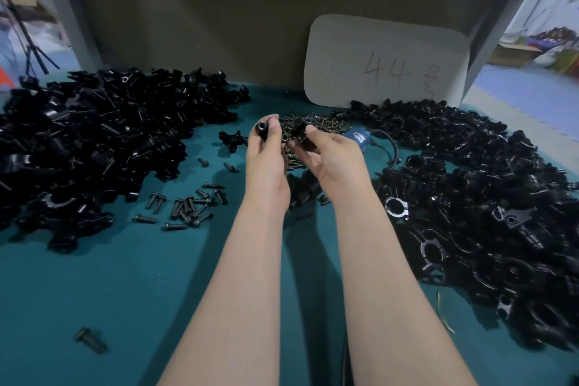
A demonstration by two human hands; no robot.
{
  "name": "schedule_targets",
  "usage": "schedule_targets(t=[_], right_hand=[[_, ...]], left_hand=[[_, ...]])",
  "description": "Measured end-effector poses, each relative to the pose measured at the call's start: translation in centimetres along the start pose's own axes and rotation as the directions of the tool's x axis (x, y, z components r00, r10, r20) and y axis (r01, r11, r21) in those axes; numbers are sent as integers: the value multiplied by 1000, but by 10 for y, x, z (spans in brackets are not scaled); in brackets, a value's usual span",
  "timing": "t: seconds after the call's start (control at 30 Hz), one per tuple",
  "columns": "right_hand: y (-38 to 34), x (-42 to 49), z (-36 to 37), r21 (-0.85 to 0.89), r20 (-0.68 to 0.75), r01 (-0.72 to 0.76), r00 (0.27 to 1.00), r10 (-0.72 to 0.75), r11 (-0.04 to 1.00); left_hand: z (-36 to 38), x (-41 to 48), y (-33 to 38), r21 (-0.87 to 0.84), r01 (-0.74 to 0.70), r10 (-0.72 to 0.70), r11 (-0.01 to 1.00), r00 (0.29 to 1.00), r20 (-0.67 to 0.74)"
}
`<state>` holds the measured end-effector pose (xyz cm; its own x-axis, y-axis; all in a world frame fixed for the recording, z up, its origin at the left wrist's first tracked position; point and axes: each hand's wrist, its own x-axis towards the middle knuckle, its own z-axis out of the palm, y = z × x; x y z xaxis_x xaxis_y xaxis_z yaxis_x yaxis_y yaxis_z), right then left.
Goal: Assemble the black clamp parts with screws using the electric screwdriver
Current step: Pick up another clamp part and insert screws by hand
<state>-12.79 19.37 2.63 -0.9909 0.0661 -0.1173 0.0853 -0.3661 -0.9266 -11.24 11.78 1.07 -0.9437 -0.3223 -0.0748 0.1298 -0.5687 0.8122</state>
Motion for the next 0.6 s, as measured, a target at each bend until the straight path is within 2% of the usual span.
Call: schedule_targets(t=[0.13, 0.23, 0.43, 0.6], right_hand=[[4, 3, 3, -100, 36, -29, 999, 33, 995], [3, 4, 3, -18, 43, -42, 998, 42, 999], [0, 0, -1, 33, -75, 71, 995, -68, 997], [1, -1, -6, -300, -106, 219, 959, -261, 928]], left_hand=[[4, -3, -2, 146, -77, 69, 986, 996, 54], [8, -3, -3, 219, -56, 41, 974, 997, 72], [8, -3, -1, 250, -116, 96, 961, 991, 90], [8, -3, 5, 157, 61, -66, 986, 997, 27]])
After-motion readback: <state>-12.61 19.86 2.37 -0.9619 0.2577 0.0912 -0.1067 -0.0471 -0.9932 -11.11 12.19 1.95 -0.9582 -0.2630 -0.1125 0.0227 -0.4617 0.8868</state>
